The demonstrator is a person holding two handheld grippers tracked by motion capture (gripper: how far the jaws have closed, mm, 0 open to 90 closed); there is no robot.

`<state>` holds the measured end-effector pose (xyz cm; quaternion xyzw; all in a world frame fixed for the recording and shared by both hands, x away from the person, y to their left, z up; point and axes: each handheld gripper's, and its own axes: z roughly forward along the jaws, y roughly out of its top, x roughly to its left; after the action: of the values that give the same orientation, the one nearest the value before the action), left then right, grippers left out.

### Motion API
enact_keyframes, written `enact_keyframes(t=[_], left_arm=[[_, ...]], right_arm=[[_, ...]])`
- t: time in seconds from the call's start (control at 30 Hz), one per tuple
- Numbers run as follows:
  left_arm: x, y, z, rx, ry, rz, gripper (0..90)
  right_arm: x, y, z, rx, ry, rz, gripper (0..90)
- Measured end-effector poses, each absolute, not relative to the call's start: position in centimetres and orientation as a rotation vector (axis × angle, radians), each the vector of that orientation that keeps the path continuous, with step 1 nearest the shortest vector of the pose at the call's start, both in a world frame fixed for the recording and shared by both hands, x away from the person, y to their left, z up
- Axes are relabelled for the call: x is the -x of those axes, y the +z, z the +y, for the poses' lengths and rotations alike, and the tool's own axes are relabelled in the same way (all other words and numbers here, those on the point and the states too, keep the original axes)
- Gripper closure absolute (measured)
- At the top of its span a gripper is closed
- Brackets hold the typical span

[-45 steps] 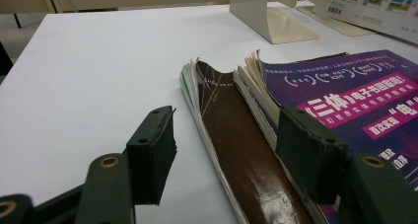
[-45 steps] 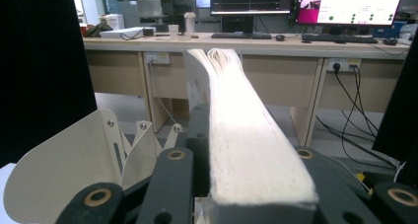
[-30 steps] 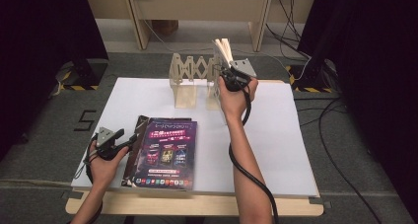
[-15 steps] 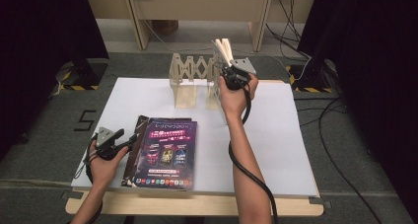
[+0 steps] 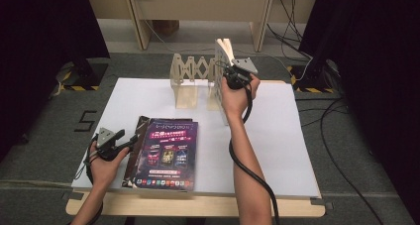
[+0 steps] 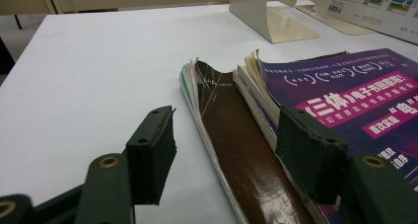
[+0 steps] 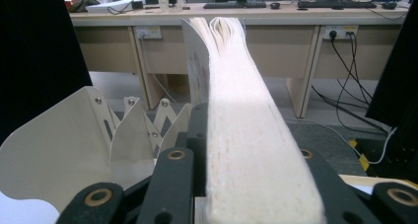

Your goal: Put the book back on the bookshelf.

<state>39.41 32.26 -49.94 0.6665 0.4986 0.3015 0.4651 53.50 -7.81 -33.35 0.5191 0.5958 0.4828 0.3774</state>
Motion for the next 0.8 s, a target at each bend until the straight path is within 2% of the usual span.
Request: enact_keyframes(t=[0.53, 0.8], left_arm=[[-39.4, -49.9, 32.3, -1.639, 0.739, 1.223, 39.0], [-39.4, -50.0, 32.2, -1.639, 0.741, 1.220, 39.1]], right_arm=[[-54.7, -33.1, -7.2, -1.284, 1.272, 1.452, 74.6], [-55.0, -34.8, -7.1, -1.231, 1.275, 1.419, 74.4]])
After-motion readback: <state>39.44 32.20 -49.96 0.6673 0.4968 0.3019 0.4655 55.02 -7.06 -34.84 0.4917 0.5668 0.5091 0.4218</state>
